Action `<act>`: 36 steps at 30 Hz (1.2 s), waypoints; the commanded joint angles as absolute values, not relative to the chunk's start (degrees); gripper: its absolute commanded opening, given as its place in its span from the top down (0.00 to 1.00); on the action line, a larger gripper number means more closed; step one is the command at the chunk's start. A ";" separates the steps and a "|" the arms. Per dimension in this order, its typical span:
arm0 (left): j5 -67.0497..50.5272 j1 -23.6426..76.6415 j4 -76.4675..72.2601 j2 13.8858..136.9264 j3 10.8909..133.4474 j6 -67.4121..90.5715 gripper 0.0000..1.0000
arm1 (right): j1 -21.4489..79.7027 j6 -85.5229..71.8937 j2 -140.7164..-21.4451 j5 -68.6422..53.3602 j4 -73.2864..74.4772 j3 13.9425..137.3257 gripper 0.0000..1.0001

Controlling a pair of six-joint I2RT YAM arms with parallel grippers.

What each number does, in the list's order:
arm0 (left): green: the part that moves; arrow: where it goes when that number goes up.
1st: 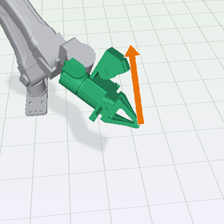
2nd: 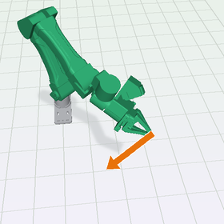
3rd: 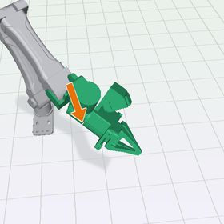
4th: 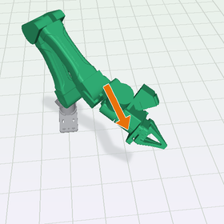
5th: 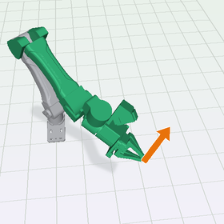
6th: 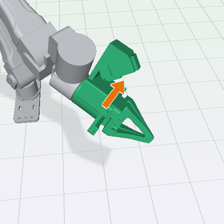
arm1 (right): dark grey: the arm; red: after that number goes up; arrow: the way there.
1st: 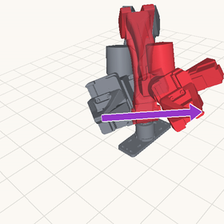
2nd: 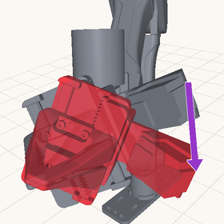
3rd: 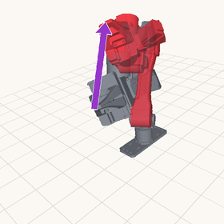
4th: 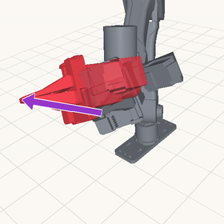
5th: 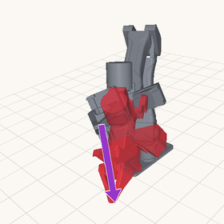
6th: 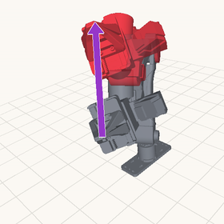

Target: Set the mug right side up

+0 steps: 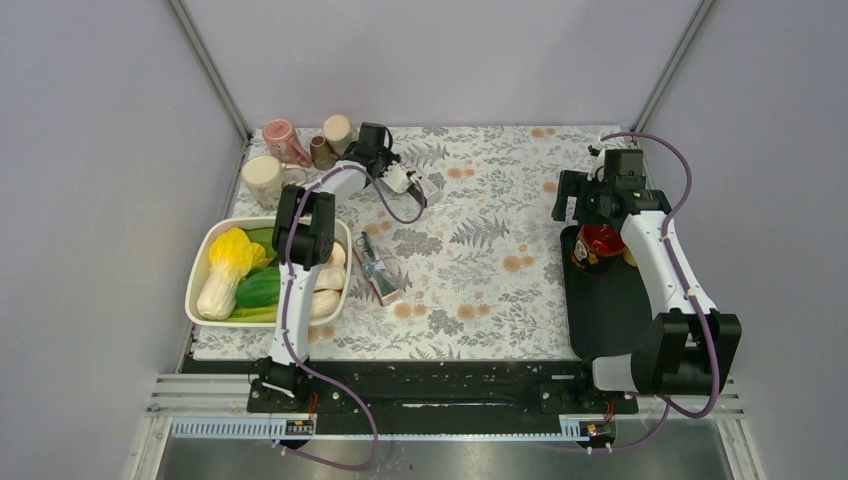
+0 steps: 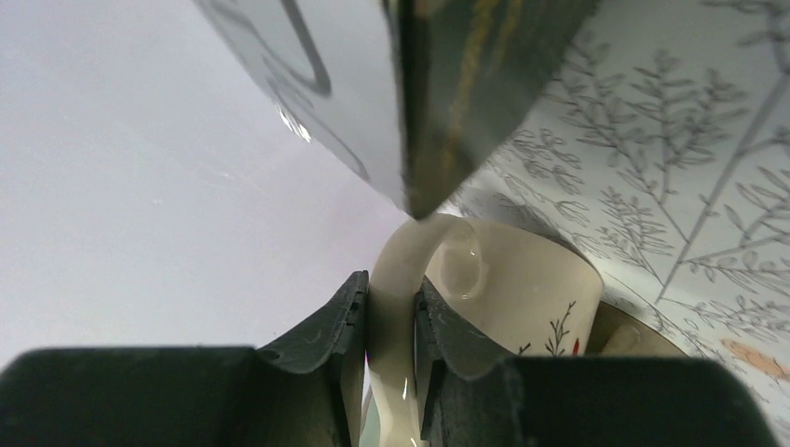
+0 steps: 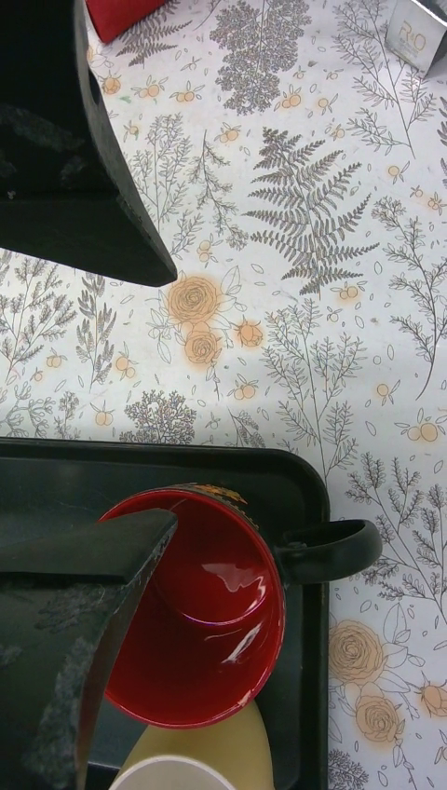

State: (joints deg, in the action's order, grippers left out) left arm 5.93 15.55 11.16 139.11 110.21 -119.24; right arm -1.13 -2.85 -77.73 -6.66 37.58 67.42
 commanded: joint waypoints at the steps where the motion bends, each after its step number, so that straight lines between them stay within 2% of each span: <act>1: 2.50 17.30 0.27 134.63 110.75 -109.76 1.00 | -1.01 -2.65 -75.23 -8.33 36.04 67.17 0.01; 17: 1.24 18.02 1.60 125.96 106.92 -74.50 1.00 | -0.27 -4.01 -74.59 -12.92 34.25 66.32 0.01; 28: -2.05 17.05 6.37 123.96 107.53 -52.34 1.00 | 10.58 -5.94 -79.57 -16.08 30.65 66.17 0.02; 36: -7.63 15.85 14.69 121.37 110.70 -41.42 1.00 | 15.48 -10.19 -83.12 -26.09 21.68 65.79 0.01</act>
State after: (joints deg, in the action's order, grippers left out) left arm -2.28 16.34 10.41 126.63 106.21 -49.74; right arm 13.19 -7.05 -81.89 -18.63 29.95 65.54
